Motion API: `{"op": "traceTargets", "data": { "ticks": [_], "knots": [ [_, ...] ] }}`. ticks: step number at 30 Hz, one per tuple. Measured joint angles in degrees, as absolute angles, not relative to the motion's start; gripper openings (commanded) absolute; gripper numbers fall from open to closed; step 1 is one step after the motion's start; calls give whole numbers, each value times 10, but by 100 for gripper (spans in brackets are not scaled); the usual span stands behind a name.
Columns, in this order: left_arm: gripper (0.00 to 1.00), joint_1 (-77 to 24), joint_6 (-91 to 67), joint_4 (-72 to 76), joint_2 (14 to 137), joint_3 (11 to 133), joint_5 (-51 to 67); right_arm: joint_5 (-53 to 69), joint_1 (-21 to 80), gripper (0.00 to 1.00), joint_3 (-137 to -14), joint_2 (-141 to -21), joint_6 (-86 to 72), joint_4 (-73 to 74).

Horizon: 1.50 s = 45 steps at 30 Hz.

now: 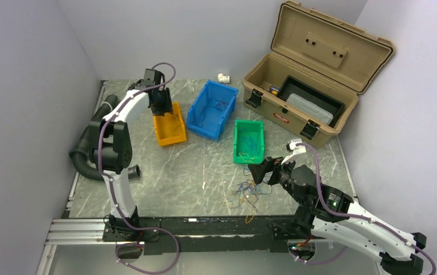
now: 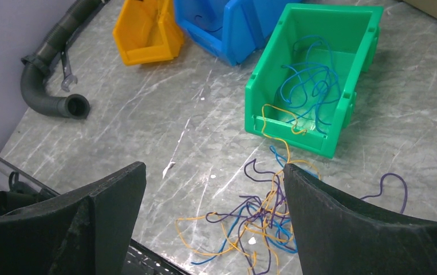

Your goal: Untangle the cables

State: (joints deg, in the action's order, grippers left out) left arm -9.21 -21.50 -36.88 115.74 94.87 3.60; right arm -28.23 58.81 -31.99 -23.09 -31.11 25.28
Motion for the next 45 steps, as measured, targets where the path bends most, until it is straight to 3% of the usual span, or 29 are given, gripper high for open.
{"op": "traceTargets", "data": {
  "ticks": [5, 11, 20, 27, 30, 31, 32, 34, 45],
  "knots": [
    [56, -100, -204, -376, 1090, 939, 28, -300, 588, 92, -334, -272, -336, 271],
    [67, -153, -197, -375, 976, 886, -19, -309, 587, 82, -351, -376, -403, 320],
    [69, -352, -220, -244, 717, 620, 17, -245, 540, 74, -324, -397, -445, 363],
    [71, -422, -234, -181, 667, 529, 32, -159, 466, 62, -317, -448, -423, 346],
    [71, -425, -234, -175, 645, 508, 33, -125, 465, 45, -317, -483, -402, 335],
    [71, -425, -234, -172, 635, 502, 32, -114, 465, 36, -317, -494, -395, 330],
    [72, -425, -234, -170, 626, 498, 32, -105, 465, 17, -317, -503, -389, 326],
    [71, -424, -233, -170, 611, 496, 32, -90, 466, 0, -317, -523, -378, 320],
    [74, -424, -210, -100, 534, 454, 100, 19, 504, 0, -402, -554, -338, 268]
  ]
}}
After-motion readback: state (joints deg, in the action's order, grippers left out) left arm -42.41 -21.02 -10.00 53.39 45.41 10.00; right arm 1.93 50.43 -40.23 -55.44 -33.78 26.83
